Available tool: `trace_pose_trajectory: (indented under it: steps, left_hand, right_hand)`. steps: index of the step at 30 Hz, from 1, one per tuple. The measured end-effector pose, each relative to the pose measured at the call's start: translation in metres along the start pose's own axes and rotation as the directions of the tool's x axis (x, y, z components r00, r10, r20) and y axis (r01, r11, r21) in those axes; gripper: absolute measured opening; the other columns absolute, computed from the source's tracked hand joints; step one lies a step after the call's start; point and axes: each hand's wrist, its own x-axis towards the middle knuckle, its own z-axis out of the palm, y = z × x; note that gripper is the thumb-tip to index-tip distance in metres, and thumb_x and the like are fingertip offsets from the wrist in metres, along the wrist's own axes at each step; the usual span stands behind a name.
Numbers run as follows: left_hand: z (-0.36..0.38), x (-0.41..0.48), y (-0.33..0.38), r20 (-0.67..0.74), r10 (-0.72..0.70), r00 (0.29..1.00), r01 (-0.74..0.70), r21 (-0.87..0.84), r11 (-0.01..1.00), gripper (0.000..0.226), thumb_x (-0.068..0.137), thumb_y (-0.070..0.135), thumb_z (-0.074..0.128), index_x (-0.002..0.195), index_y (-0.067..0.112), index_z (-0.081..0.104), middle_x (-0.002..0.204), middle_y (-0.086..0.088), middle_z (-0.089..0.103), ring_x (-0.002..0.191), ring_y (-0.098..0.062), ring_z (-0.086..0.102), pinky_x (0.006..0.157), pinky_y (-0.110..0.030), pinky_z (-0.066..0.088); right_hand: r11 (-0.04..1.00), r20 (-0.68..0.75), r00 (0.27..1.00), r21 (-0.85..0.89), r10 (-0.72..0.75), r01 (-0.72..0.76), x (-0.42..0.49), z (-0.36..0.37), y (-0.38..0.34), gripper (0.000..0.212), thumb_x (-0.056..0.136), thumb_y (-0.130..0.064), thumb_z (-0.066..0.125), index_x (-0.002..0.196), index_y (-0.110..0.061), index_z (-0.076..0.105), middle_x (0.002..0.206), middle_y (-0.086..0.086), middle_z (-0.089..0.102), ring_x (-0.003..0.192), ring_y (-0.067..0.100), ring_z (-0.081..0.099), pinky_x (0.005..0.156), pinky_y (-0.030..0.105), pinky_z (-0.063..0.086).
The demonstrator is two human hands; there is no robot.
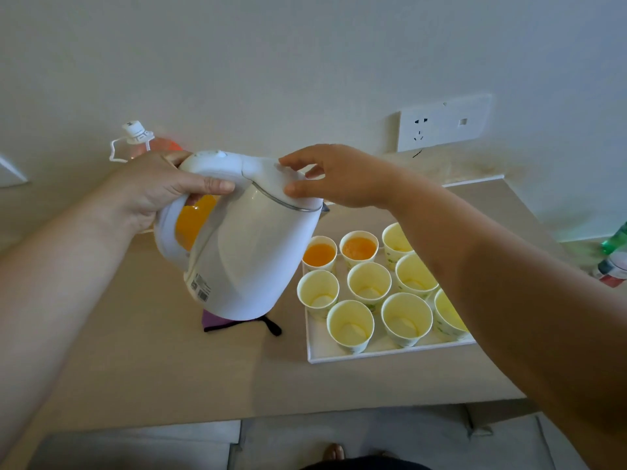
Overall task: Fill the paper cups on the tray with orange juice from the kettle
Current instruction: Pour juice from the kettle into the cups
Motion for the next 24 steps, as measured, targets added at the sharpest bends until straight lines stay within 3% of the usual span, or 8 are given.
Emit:
trace_pose_trajectory:
  steps: [3,6,8,11,17,20,24]
  left_hand:
    - [-0.001,-0.014,-0.011,0.003,-0.039,0.999,0.039,-0.036,0.999,0.097,-0.004,0.054,0.088,0.085,0.02,0.068,0.081,-0.002,0.063,0.078,-0.016,0.058,0.074,-0.027,0.048]
    - [0.002,-0.03,-0.019,0.006,-0.08,0.997,0.08,0.0,0.997,0.083,0.012,0.042,0.088,0.089,0.018,0.069,0.083,-0.008,0.061,0.079,-0.021,0.054,0.069,-0.027,0.044]
    - [0.003,-0.037,-0.023,0.017,-0.096,0.995,0.095,0.039,0.995,0.079,0.023,0.038,0.083,0.095,0.011,0.068,0.08,-0.009,0.06,0.072,-0.02,0.053,0.063,-0.026,0.043]
    - [0.006,-0.045,-0.029,0.007,-0.144,0.99,0.143,0.064,0.988,0.064,0.028,0.028,0.085,0.088,0.012,0.067,0.061,0.001,0.058,0.053,-0.011,0.049,0.052,-0.02,0.044]
    - [0.014,-0.053,-0.038,-0.012,-0.192,0.981,0.192,0.148,0.97,0.056,0.032,0.027,0.092,0.082,0.019,0.068,0.06,0.005,0.059,0.058,-0.013,0.049,0.057,-0.024,0.042]
    - [0.017,-0.053,-0.041,-0.034,-0.198,0.98,0.201,0.204,0.958,0.044,0.048,0.026,0.092,0.084,0.016,0.068,0.046,0.013,0.056,0.052,-0.01,0.048,0.05,-0.016,0.043]
    - [0.022,-0.053,-0.042,-0.073,-0.193,0.978,0.205,0.245,0.947,0.038,0.061,0.021,0.088,0.09,0.006,0.068,0.057,0.0,0.055,0.05,-0.012,0.046,0.054,-0.023,0.039]
  right_hand:
    - [1.0,0.064,0.998,-0.014,-0.005,0.005,-0.003,0.013,-0.003,0.052,0.089,-0.04,0.061,0.138,-0.029,0.046,0.135,-0.007,0.05,0.114,0.01,0.053,0.089,0.019,0.035]
    - [1.0,0.127,0.992,-0.02,-0.008,0.01,-0.007,0.025,-0.004,0.054,0.089,-0.039,0.061,0.139,-0.029,0.044,0.138,-0.007,0.048,0.114,0.009,0.051,0.091,0.018,0.034]
    - [1.0,0.159,0.987,-0.001,-0.004,0.004,-0.011,0.033,-0.003,0.055,0.089,-0.038,0.063,0.139,-0.028,0.044,0.138,-0.007,0.048,0.114,0.01,0.051,0.091,0.018,0.034]
    - [0.999,0.189,0.982,0.039,0.001,-0.009,-0.015,0.044,0.0,0.056,0.088,-0.036,0.065,0.139,-0.028,0.044,0.139,-0.007,0.048,0.112,0.007,0.051,0.089,0.017,0.033]
    - [0.991,0.23,0.972,0.114,0.045,-0.073,-0.019,0.061,0.01,0.058,0.085,-0.034,0.068,0.138,-0.029,0.046,0.139,-0.008,0.049,0.117,0.01,0.052,0.093,0.019,0.035]
    - [0.983,0.242,0.968,0.157,0.059,-0.1,-0.021,0.066,0.014,0.057,0.085,-0.033,0.069,0.138,-0.03,0.047,0.135,-0.012,0.051,0.114,0.008,0.052,0.095,0.021,0.037]
    - [0.969,0.241,0.967,0.212,0.078,-0.13,-0.022,0.07,0.02,0.056,0.084,-0.03,0.07,0.136,-0.031,0.048,0.124,-0.013,0.052,0.116,0.009,0.053,0.101,0.027,0.04]
